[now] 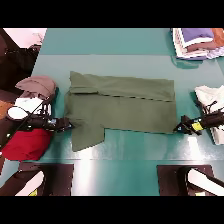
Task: Fold the shirts.
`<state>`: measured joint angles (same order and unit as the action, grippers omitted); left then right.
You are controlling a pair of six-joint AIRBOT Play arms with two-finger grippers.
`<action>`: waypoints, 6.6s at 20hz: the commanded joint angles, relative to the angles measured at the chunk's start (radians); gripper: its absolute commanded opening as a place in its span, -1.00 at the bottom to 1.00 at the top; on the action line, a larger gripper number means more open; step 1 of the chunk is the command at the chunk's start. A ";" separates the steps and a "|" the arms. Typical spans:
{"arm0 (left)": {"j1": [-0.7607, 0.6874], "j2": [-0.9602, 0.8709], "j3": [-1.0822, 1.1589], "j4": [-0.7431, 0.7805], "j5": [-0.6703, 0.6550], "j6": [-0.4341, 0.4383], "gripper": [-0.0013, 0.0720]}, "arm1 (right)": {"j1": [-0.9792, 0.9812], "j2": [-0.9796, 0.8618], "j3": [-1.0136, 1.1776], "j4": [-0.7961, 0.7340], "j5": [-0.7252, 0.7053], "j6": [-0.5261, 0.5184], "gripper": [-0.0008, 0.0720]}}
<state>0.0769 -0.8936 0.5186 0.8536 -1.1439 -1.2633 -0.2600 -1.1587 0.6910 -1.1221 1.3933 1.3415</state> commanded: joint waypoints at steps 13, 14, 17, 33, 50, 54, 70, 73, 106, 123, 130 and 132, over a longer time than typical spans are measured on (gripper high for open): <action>0.000 0.185 0.222 0.000 -0.127 -0.098 -0.90 | 0.008 0.315 0.195 -0.155 0.157 0.090 -0.94; 0.000 0.116 0.262 0.000 -0.088 -0.068 -0.90 | 0.039 0.259 0.235 -0.155 0.134 0.090 -0.94; 0.000 -0.109 0.376 0.000 0.006 -0.022 -0.90 | 0.112 0.063 0.361 -0.155 0.075 0.091 -0.94; 0.000 -0.593 0.735 -0.031 0.080 0.030 0.68 | 0.084 -0.513 0.803 0.142 0.044 0.048 0.38; -0.233 -0.597 0.742 -0.047 0.097 0.014 -0.90 | -0.052 -0.564 0.485 0.277 0.006 -0.181 0.01; -0.336 -0.602 0.746 -0.046 0.206 -0.021 -0.90 | -0.029 -0.563 0.548 0.295 0.067 -0.195 -0.94; -0.732 -1.073 1.200 -0.073 0.217 -0.077 -0.90 | 0.350 -0.346 1.189 0.319 0.215 0.074 -0.94; -0.753 -1.103 1.208 -0.076 0.227 -0.102 -0.90 | 0.432 -0.383 1.279 0.319 0.215 0.098 -0.94; 0.031 -0.545 1.300 0.169 -0.254 -0.090 -0.90 | 1.069 -0.629 1.283 0.097 0.033 0.031 0.60; 0.031 -0.549 1.234 0.151 -0.241 -0.091 -0.90 | 0.464 -0.573 0.589 0.442 -0.161 -0.078 0.61; 0.031 -0.549 1.234 0.133 -0.232 -0.091 -0.90 | 0.578 -0.739 0.683 0.611 -0.160 -0.146 0.61; 0.031 -0.549 1.234 0.133 -0.233 -0.091 -0.90 | 0.621 -0.756 0.748 0.594 -0.161 -0.146 0.60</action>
<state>0.1066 -1.4425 1.7531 0.9894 -1.3788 -1.3540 0.3096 -1.8740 1.3712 -0.5438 1.2419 1.2087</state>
